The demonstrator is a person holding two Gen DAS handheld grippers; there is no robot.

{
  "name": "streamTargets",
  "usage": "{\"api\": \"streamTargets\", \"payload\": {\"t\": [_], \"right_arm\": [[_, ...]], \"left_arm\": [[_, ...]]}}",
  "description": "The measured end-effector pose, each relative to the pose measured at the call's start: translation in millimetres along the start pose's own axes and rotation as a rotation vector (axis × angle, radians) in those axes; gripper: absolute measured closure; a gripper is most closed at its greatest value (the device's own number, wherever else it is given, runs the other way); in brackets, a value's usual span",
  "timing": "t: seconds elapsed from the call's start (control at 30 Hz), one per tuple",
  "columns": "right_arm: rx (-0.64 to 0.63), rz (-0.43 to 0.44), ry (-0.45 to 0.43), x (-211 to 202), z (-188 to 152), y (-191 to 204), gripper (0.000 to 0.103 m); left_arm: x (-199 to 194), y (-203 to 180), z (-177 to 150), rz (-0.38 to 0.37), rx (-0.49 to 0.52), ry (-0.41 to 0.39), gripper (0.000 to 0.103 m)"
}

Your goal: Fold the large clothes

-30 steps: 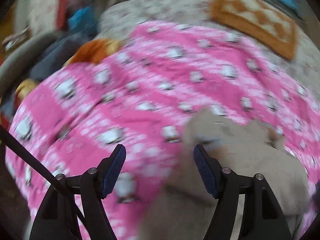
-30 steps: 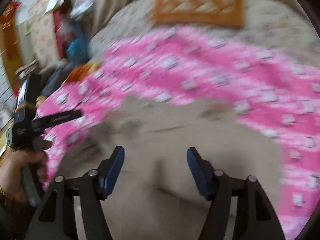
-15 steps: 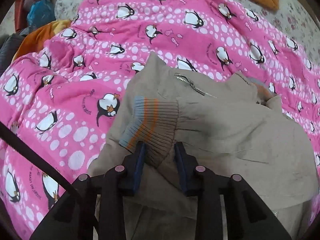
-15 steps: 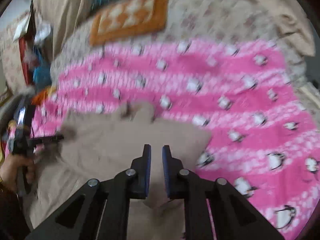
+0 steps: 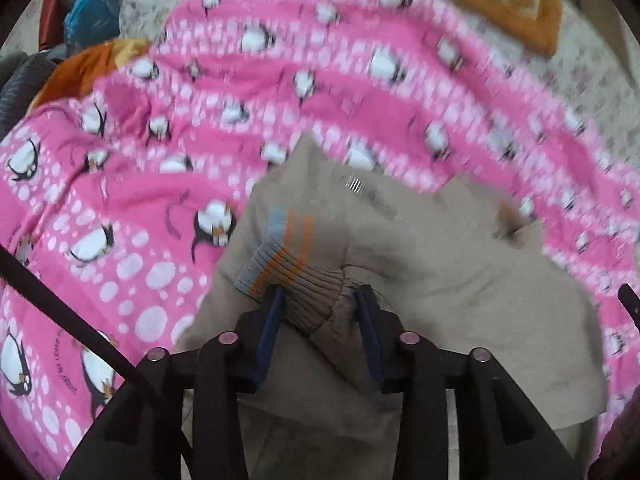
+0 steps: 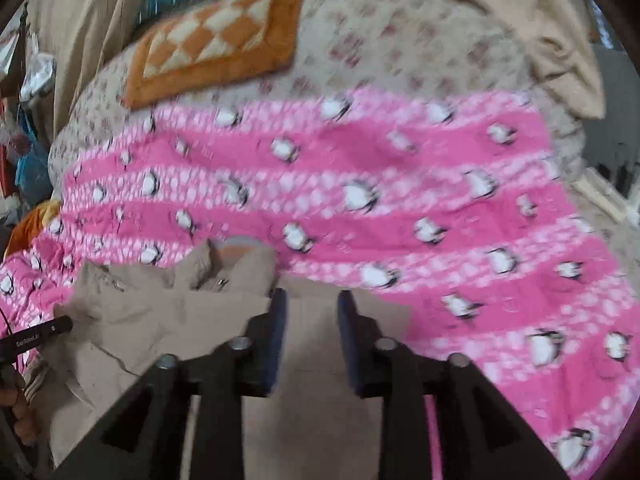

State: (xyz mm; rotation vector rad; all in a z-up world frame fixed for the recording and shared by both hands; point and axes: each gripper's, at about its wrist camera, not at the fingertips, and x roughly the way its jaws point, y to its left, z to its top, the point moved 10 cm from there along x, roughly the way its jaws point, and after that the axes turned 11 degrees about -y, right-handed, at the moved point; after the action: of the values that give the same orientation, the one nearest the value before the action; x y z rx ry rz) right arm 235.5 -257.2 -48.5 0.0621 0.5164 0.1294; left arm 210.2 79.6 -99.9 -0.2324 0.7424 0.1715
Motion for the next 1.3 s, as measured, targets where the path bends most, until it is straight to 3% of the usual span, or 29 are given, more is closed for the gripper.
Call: {"api": "streamTargets", "payload": {"t": [0.07, 0.13, 0.23, 0.33, 0.43, 0.6, 0.63, 0.67, 0.7, 0.73, 0.83, 0.9, 0.97, 1.03, 1.3], "right_arm": [[0.004, -0.039, 0.109, 30, -26, -6, 0.076], [0.033, -0.016, 0.237, 55, -60, -11, 0.076], [0.033, 0.004, 0.227, 57, -61, -8, 0.072], [0.024, 0.007, 0.221, 57, -62, -4, 0.071], [0.039, 0.015, 0.221, 53, -56, -7, 0.069], [0.028, 0.030, 0.074, -7, -19, 7, 0.069], [0.011, 0.044, 0.052, -22, -16, 13, 0.067], [-0.012, 0.053, 0.040, -33, -17, 19, 0.057], [-0.039, 0.057, 0.044, -39, -22, 23, 0.050], [-0.072, 0.042, 0.079, -38, -34, 24, 0.036], [-0.117, 0.011, 0.267, -17, -81, 18, 0.033], [-0.158, 0.009, 0.224, -19, -78, 22, 0.028], [-0.180, 0.012, 0.239, -21, -80, 25, 0.011], [-0.192, -0.007, 0.265, -19, -86, 25, 0.000], [-0.124, 0.010, 0.275, -15, -89, 20, 0.000]], "left_arm": [[7, -1, -5, 0.005, 0.015, 0.005, 0.077], [8, -6, -6, 0.001, 0.041, 0.001, 0.062], [12, -19, -10, -0.011, 0.102, 0.014, 0.041], [16, -23, -12, -0.021, 0.119, 0.026, 0.031], [16, -23, -13, -0.037, 0.107, 0.031, 0.031], [11, -24, -11, -0.046, 0.110, 0.016, 0.031], [11, -24, -12, -0.043, 0.114, 0.016, 0.031], [11, -24, -12, -0.038, 0.117, 0.015, 0.031], [11, -24, -12, -0.034, 0.120, 0.013, 0.031], [11, -24, -12, -0.029, 0.125, 0.012, 0.031], [11, -26, -13, -0.019, 0.136, 0.007, 0.031], [10, -26, -14, -0.013, 0.142, 0.002, 0.031], [9, -26, -15, -0.013, 0.145, 0.003, 0.031], [9, -25, -15, -0.017, 0.146, 0.004, 0.031], [11, -26, -16, -0.014, 0.152, 0.008, 0.028]]}}
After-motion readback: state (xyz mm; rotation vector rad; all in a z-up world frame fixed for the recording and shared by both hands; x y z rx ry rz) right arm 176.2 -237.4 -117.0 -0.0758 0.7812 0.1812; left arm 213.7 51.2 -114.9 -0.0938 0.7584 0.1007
